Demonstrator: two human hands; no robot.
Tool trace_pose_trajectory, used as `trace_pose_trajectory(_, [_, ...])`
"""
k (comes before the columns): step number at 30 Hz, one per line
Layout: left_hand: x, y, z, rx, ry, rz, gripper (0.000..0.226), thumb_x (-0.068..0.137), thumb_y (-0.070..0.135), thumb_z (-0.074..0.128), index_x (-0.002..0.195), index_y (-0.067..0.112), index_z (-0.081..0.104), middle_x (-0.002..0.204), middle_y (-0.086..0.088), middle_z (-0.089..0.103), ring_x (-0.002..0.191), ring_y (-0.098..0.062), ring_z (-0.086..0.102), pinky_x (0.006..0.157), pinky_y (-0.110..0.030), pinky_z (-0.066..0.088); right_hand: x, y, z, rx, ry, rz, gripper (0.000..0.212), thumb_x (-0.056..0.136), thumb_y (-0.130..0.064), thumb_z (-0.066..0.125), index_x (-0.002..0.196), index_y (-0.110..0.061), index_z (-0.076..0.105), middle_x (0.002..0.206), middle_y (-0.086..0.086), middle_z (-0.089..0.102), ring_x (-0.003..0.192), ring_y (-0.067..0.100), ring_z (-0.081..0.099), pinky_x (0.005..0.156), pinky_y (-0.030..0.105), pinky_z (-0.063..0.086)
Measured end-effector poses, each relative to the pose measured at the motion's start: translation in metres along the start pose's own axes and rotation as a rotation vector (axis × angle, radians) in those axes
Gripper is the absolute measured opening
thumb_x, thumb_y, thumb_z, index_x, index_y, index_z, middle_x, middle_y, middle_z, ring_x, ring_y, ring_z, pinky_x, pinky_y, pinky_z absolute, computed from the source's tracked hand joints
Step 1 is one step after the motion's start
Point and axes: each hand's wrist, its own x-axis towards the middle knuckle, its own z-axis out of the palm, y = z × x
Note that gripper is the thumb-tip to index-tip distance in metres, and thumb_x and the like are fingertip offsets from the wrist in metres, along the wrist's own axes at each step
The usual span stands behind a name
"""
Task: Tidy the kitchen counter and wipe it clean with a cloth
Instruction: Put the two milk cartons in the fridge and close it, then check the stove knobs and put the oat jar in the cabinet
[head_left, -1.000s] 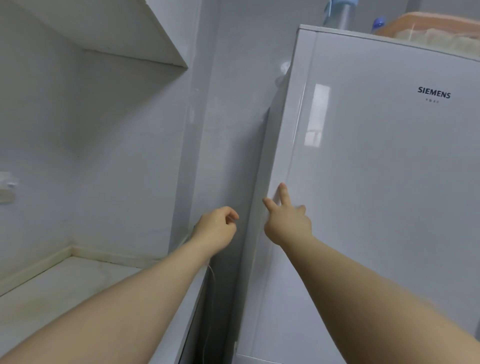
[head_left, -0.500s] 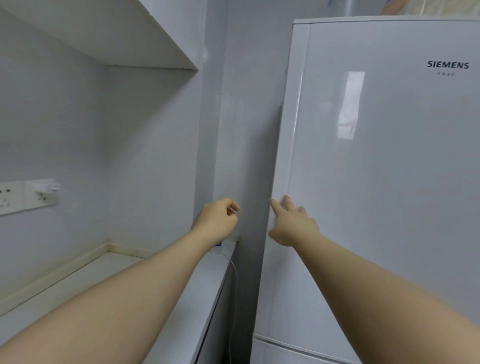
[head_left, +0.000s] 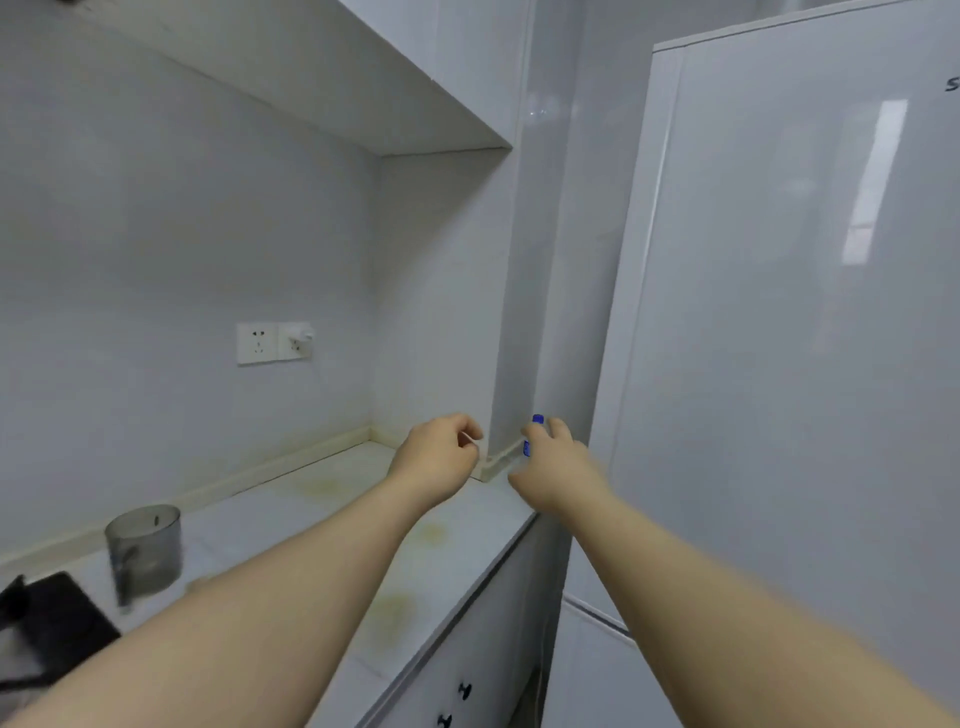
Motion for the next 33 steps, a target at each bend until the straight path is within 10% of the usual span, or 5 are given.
trace_pose_trajectory(16, [-0.22, -0.037, -0.073, 0.25, 0.141, -0.375, 0.028, 0.092, 0.016, 0.045, 0.117, 0.019, 0.058, 0.114, 0.002, 0.063, 0.099, -0.019, 0.058, 0.082, -0.029, 0.047, -0.162, -0.082, 0.05, 0.248, -0.289, -0.402, 0.05, 0.092, -0.025, 0.046, 0.14, -0.016, 0.034, 0.146, 0.006, 0.03, 0.128, 0.03, 0.04, 0.101, 0.04, 0.04])
trace_pose_trajectory(33, [-0.554, -0.081, -0.29, 0.493, 0.629, -0.933, 0.029, 0.091, 0.014, 0.045, 0.115, 0.02, 0.061, 0.119, -0.002, 0.064, 0.107, -0.023, 0.058, 0.089, -0.03, 0.048, -0.449, -0.34, 0.063, 0.371, -0.613, -1.095, 0.044, 0.091, -0.025, 0.047, 0.134, -0.015, 0.042, 0.138, 0.01, 0.042, 0.123, 0.032, 0.045, 0.1, 0.041, 0.042])
